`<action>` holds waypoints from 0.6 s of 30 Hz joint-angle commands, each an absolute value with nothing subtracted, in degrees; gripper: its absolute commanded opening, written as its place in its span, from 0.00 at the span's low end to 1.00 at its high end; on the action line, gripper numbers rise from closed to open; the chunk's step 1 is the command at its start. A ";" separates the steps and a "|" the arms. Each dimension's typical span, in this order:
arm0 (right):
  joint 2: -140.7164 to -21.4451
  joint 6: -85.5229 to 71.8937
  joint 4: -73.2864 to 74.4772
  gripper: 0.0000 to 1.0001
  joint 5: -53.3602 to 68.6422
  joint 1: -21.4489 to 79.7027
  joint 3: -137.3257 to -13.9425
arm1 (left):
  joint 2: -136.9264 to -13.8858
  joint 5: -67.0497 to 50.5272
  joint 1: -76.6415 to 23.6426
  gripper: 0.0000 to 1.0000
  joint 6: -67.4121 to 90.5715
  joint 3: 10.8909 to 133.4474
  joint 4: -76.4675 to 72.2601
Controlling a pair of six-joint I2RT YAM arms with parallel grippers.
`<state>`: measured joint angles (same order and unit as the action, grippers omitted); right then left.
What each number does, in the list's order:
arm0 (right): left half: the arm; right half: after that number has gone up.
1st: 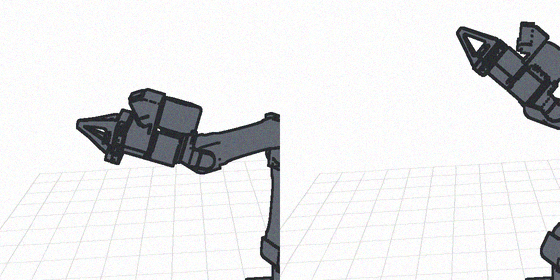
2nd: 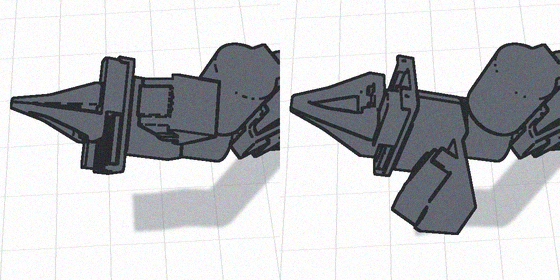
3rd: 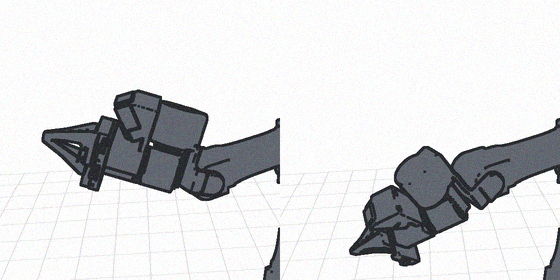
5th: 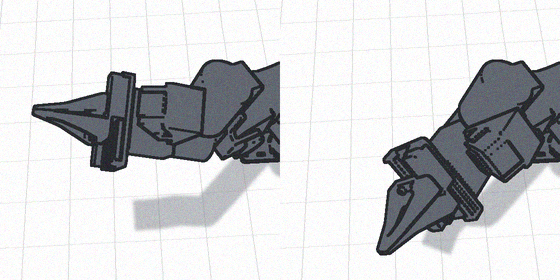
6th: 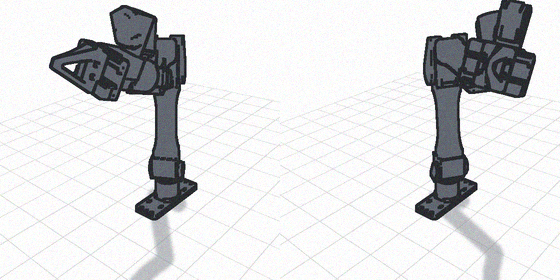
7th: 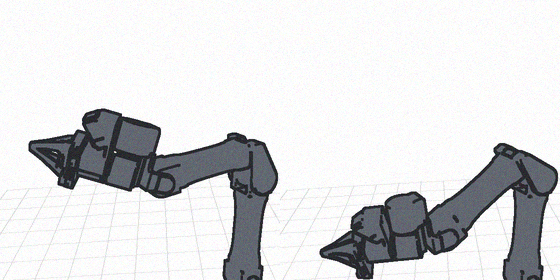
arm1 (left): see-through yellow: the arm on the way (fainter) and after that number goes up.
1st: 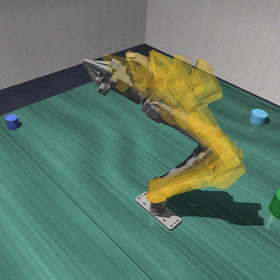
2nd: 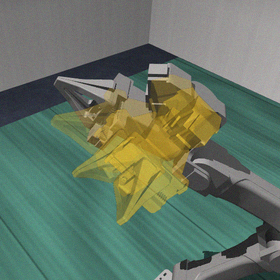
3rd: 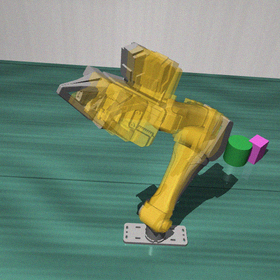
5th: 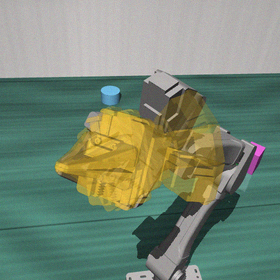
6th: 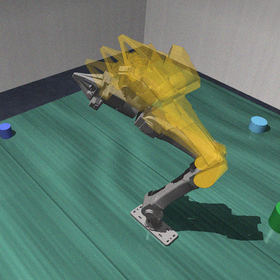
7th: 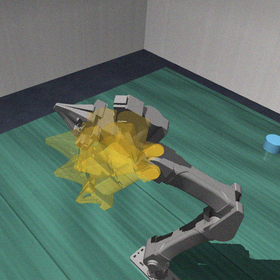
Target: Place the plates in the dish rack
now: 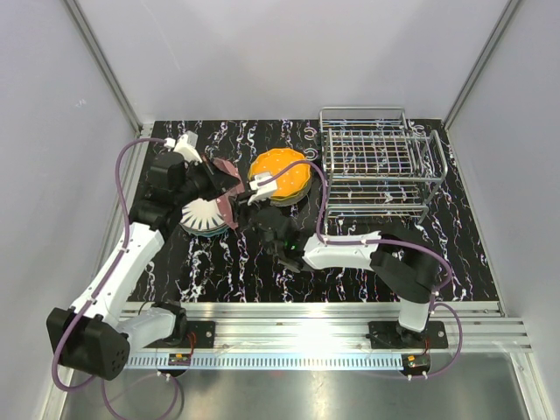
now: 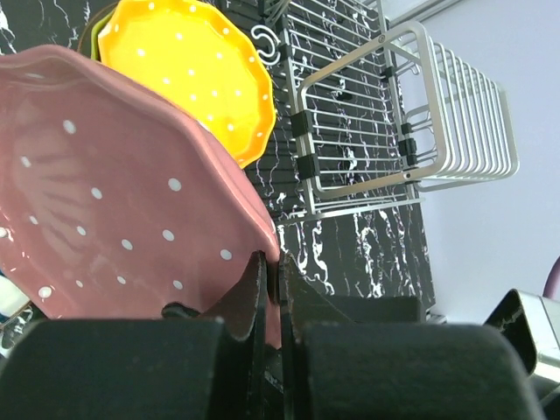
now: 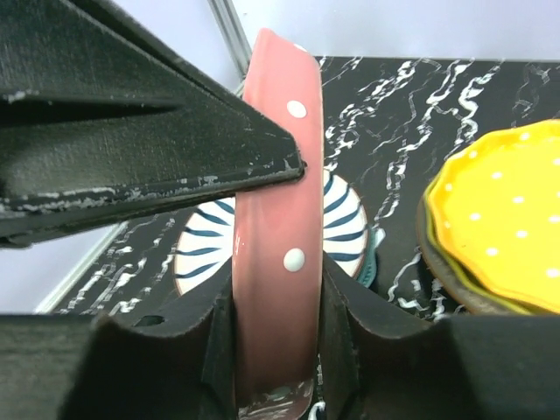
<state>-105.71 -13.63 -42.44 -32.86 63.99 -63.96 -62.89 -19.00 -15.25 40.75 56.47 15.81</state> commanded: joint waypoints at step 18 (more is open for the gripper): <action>-97.83 -13.36 -44.82 0.00 -34.89 63.46 -59.77 | -59.59 -19.16 -15.12 0.86 30.41 60.21 9.93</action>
